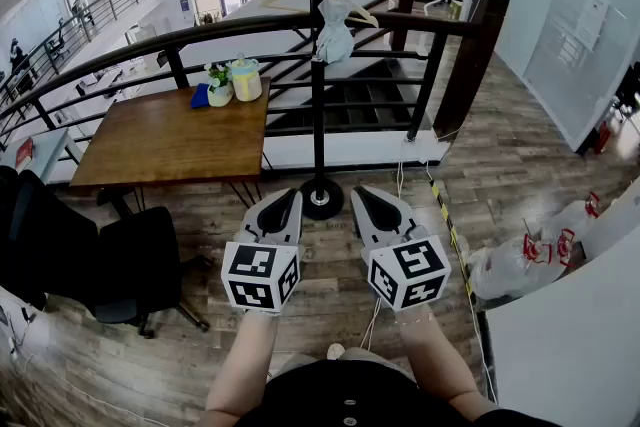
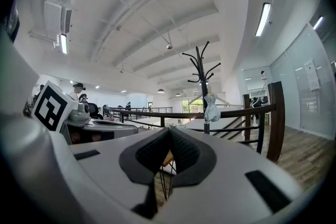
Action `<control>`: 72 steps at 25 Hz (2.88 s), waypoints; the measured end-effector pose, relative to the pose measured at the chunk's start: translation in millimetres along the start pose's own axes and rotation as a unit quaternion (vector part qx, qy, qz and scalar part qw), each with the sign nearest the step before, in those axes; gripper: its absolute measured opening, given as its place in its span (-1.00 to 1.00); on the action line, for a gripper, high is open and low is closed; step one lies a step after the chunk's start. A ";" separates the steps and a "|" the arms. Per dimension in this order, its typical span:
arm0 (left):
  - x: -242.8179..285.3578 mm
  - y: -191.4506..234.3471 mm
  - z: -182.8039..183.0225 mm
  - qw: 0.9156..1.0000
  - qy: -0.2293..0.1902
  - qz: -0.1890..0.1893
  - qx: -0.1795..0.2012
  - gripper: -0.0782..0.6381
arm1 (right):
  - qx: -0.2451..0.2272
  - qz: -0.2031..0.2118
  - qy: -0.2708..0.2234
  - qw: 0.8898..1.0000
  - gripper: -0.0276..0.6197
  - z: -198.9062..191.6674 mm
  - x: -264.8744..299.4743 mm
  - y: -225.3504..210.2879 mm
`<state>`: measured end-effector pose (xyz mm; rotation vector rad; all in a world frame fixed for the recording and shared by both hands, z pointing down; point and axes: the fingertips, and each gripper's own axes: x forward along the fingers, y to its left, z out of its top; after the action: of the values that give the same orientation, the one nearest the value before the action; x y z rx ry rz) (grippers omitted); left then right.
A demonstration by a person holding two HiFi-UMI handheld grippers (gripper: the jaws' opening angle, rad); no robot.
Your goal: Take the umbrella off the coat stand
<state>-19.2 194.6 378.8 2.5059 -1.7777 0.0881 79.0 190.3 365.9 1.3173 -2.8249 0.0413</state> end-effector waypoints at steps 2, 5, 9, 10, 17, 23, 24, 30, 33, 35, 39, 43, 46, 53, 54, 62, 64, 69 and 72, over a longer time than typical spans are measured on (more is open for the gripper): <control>1.6 -0.9 1.4 1.000 0.001 -0.006 0.001 -0.74 | -0.007 0.002 -0.001 1.000 -0.83 2.0 2.5 2.5; 4.0 -3.9 2.6 1.000 0.002 -0.015 0.002 -0.74 | -0.009 0.006 0.002 1.000 -0.83 -0.5 5.9 6.3; 7.3 -5.3 3.7 1.000 0.001 -0.016 0.006 -0.74 | -0.003 0.008 0.006 1.000 -0.83 -6.4 7.4 5.0; 8.7 -5.1 4.3 1.000 0.000 -0.016 0.006 -0.74 | -0.001 0.007 0.004 1.000 -0.83 -5.7 7.4 3.1; 23.2 -9.9 3.3 1.000 -0.006 -0.019 0.005 -0.74 | 0.003 0.026 -0.018 0.999 -0.82 0.8 9.2 -10.9; 36.0 -13.7 -9.1 1.000 -0.001 -0.016 -0.001 -0.74 | -0.010 0.031 0.003 0.999 -0.82 -18.0 15.2 -21.2; 38.6 -12.5 -10.7 1.000 0.001 -0.014 -0.002 -0.74 | -0.002 0.031 0.005 1.000 -0.82 -20.7 17.5 -24.0; 64.7 4.7 -15.2 1.000 0.004 -0.014 -0.015 -0.74 | 0.020 0.019 0.013 1.000 -0.82 -31.2 43.9 -42.8; 83.1 17.5 -13.9 1.000 -0.001 -0.020 -0.019 -0.74 | 0.015 0.028 0.011 0.999 -0.82 -32.0 66.2 -44.2; 100.5 26.4 -9.7 0.999 -0.006 -0.029 -0.015 -0.74 | 0.014 0.030 0.003 0.999 -0.82 -27.4 85.6 -49.0; 141.5 52.6 2.7 0.999 -0.011 -0.045 -0.010 -0.74 | 0.010 0.017 -0.010 1.000 -0.82 -11.5 136.4 -72.1; 177.4 92.7 17.6 0.999 -0.012 -0.052 -0.005 -0.74 | 0.010 0.004 -0.016 1.000 -0.82 7.0 189.5 -91.2; 206.5 121.8 30.3 0.998 -0.015 -0.058 -0.001 -0.74 | 0.003 -0.010 -0.027 1.000 -0.82 23.4 225.1 -103.9; 269.3 175.2 57.0 0.996 -0.032 -0.085 0.011 -0.74 | -0.003 -0.039 -0.043 0.998 -0.82 40.3 300.2 -128.0; 276.9 179.9 58.3 0.995 -0.032 -0.091 0.013 -0.74 | -0.003 -0.043 -0.044 0.998 -0.82 40.7 309.2 -131.0; 317.4 206.8 48.6 0.993 -0.027 -0.118 -0.003 -0.74 | 0.001 -0.068 -0.039 0.997 -0.82 33.7 345.8 -148.1; 325.3 208.9 47.8 0.992 -0.024 -0.125 -0.002 -0.74 | 0.004 -0.069 -0.035 0.997 -0.82 30.4 348.5 -152.3; 340.8 217.4 52.5 0.991 -0.024 -0.131 -0.002 -0.74 | 0.002 -0.077 -0.027 0.997 -0.82 30.0 358.5 -165.2; 353.0 218.1 58.5 0.990 -0.027 -0.135 -0.006 -0.74 | -0.009 -0.086 -0.046 0.995 -0.82 42.6 363.0 -179.8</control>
<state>-108.1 -214.3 355.7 2.7357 -1.4315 -0.0040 -16.9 -204.5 337.9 1.5932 -2.7651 -0.0502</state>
